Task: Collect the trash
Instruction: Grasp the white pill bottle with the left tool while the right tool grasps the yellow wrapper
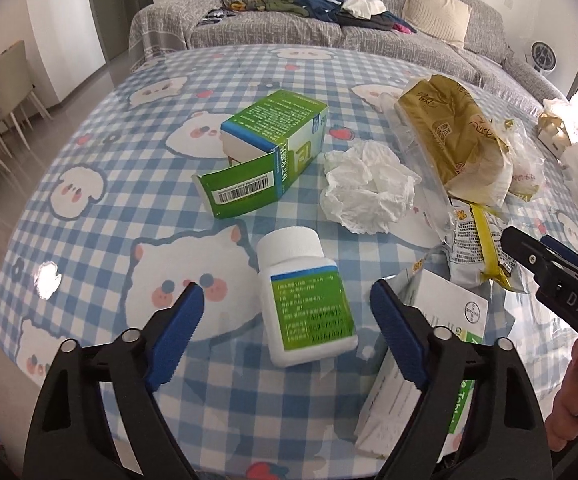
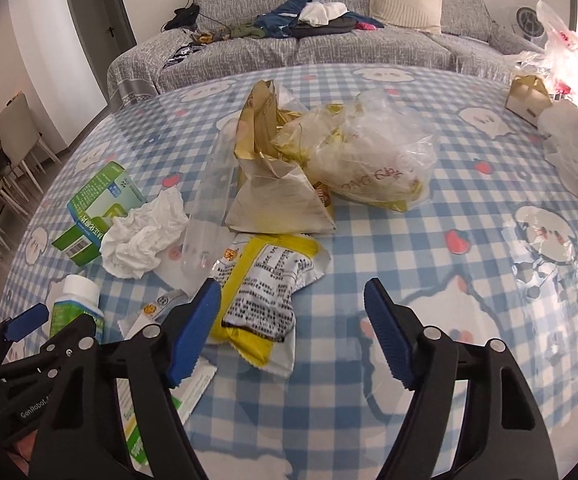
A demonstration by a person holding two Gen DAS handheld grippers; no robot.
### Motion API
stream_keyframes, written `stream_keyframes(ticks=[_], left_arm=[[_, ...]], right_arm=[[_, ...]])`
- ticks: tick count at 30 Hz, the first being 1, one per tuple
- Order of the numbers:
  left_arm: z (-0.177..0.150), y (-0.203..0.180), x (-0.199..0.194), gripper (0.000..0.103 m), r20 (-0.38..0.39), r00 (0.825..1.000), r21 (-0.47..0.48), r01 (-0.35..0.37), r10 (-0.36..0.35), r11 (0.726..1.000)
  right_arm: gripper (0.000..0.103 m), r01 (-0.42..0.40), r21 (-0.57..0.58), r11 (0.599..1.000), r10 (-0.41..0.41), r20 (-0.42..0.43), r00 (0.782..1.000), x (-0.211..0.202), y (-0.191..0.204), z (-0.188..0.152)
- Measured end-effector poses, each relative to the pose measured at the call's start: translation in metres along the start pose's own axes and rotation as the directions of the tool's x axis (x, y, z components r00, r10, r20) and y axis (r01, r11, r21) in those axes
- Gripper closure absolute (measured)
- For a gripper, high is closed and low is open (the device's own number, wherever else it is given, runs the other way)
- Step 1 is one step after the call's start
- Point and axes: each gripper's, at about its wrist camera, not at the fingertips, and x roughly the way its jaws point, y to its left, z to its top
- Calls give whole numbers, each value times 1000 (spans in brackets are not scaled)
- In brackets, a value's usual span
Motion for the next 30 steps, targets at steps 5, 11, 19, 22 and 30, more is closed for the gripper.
stream_keyframes(ticks=[5, 11, 19, 22, 30], left_arm=[[2, -2, 11, 38, -22, 1000, 8, 11, -10, 1000], [2, -5, 19, 58, -49, 998, 11, 34, -33, 999], [2, -6, 20, 63, -44, 998, 4, 46, -46, 999], [0, -5, 19, 63, -43, 998, 4, 50, -49, 999], [-3, -3, 14, 63, -34, 998, 4, 49, -49, 999]], right_arm=[[40, -4, -3, 1000, 4, -22, 1000, 15, 1, 4], [54, -8, -19, 1000, 7, -46, 999, 23, 6, 5], [72, -30, -8, 1000, 29, -77, 997, 28, 6, 3], [76, -39, 0, 999, 39, -77, 996, 27, 4, 2], [86, -39, -6, 999, 39, -59, 998, 25, 6, -1]])
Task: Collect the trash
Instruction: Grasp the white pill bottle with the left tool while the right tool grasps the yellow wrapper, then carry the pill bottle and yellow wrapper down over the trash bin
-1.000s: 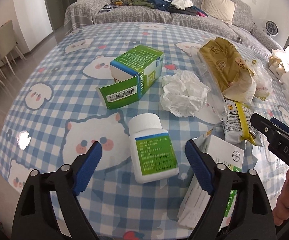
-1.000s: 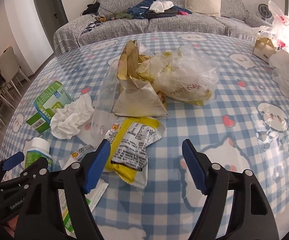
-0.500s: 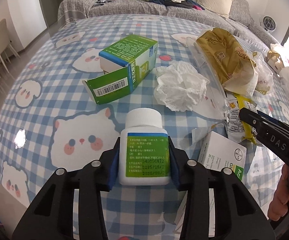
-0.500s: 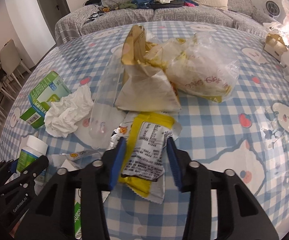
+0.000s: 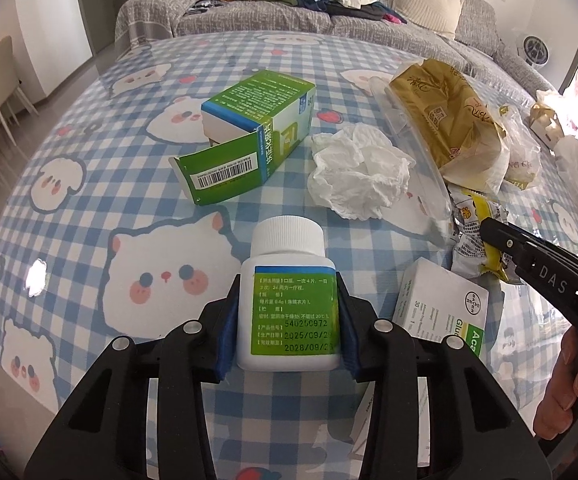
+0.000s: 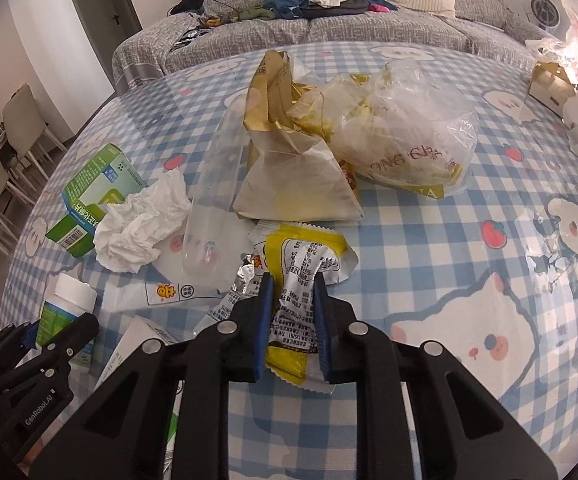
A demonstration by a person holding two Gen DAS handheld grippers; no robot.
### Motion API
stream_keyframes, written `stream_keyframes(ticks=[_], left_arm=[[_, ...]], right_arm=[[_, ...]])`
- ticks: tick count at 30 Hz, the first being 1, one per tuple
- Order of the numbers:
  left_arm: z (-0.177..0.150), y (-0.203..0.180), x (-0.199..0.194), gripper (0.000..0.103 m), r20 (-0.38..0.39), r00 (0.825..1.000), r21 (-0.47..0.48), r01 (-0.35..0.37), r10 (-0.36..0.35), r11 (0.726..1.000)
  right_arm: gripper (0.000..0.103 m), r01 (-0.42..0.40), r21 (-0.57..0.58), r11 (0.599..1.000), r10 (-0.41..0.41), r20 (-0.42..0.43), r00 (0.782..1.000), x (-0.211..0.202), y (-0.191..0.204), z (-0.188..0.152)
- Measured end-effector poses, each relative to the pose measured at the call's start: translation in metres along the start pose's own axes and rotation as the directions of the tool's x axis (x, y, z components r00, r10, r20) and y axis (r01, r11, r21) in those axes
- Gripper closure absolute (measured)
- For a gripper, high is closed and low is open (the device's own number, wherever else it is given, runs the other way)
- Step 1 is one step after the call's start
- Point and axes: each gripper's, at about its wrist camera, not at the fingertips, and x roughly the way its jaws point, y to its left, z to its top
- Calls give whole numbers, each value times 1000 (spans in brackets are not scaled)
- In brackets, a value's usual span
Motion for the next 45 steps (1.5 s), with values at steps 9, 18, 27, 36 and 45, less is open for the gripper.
stream_keyframes(ticks=[9, 18, 27, 36, 45], left_arm=[[-5, 3, -8, 63, 10, 1000, 1, -1, 1, 1000], [-12, 7, -23, 63, 27, 1000, 5, -5, 4, 1000], [-20, 6, -46, 63, 49, 999, 12, -4, 3, 1000], [-37, 2, -73, 63, 81, 997, 26, -9, 7, 1000], [-61, 3, -96, 63, 97, 995, 14, 14, -15, 1000]], right_arm=[[92, -11, 0, 1000, 11, 13, 1000, -7, 0, -4], [92, 4, -7, 1000, -3, 41, 999, -24, -1, -9], [92, 20, 12, 1000, -21, 92, 996, -50, -8, -14], [92, 29, 37, 999, -35, 164, 986, -91, -16, -27], [92, 18, 18, 1000, -21, 209, 978, -132, -16, -53]])
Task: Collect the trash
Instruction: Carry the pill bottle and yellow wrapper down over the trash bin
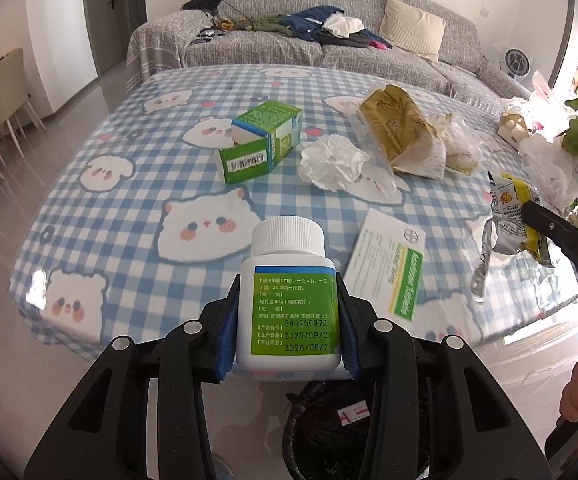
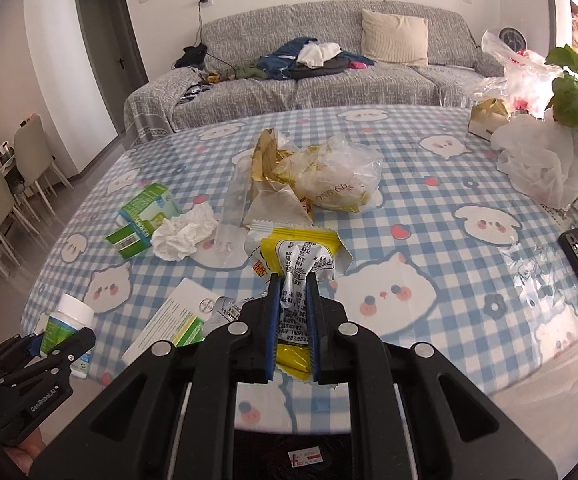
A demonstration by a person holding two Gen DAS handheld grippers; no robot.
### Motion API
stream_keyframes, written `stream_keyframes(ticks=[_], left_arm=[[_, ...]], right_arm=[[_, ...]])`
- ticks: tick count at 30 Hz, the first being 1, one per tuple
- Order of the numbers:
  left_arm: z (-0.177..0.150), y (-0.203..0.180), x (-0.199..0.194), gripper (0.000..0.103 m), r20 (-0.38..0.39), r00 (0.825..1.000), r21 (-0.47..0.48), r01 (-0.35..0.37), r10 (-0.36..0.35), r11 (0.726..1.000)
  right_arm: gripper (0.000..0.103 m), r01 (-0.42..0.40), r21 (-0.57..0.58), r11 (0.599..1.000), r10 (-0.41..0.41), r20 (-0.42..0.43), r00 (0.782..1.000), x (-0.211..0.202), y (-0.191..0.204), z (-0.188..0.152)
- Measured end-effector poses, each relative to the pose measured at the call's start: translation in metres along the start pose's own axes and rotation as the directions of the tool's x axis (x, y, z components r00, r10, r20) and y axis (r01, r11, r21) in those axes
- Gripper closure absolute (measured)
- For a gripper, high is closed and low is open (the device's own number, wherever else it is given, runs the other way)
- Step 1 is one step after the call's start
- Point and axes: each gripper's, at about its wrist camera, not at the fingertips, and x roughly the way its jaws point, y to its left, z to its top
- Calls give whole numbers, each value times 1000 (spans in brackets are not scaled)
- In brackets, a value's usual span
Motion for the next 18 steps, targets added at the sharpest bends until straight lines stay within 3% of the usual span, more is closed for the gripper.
stream_keyframes(ticks=[18], left_arm=[[-65, 9, -51, 63, 18, 999, -4, 28, -28, 1000]], right_arm=[[92, -34, -56, 998, 36, 26, 999, -67, 7, -56]])
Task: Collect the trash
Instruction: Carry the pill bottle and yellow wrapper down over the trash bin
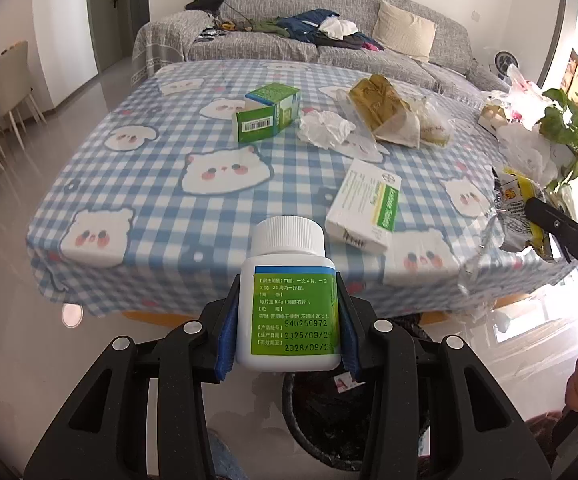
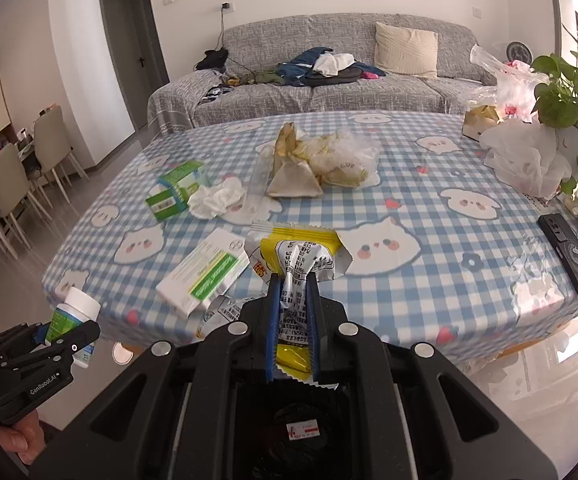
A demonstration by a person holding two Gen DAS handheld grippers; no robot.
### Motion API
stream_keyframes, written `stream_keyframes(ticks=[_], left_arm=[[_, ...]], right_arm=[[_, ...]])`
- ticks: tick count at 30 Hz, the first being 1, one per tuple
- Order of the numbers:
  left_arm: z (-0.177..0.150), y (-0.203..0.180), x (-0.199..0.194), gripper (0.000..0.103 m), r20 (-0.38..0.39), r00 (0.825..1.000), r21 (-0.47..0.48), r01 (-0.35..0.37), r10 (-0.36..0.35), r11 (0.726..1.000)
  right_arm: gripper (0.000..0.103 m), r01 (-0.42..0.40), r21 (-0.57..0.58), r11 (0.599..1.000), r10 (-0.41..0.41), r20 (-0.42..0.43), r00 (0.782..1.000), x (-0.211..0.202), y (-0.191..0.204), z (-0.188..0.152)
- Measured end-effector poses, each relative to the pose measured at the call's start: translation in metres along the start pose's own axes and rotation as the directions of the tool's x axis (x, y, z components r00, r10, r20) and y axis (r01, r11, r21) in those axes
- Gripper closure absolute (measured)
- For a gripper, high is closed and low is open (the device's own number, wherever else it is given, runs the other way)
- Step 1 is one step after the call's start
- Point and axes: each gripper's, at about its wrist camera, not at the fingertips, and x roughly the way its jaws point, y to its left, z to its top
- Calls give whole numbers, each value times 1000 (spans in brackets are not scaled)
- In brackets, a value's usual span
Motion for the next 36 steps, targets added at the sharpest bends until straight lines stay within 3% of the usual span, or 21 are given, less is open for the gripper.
stream_keyframes(ticks=[10, 28, 36], left_arm=[[-32, -6, -7, 63, -9, 1000, 30, -3, 3, 1000], [-80, -4, 38, 63, -85, 996, 7, 14, -14, 1000], [-98, -6, 74, 63, -129, 991, 25, -19, 22, 999]], right_arm=[[92, -7, -38, 999, 6, -41, 999, -12, 16, -47], [92, 27, -34, 999, -32, -185, 982, 22, 12, -116], [92, 55, -27, 998, -60, -243, 968, 45, 5, -137]])
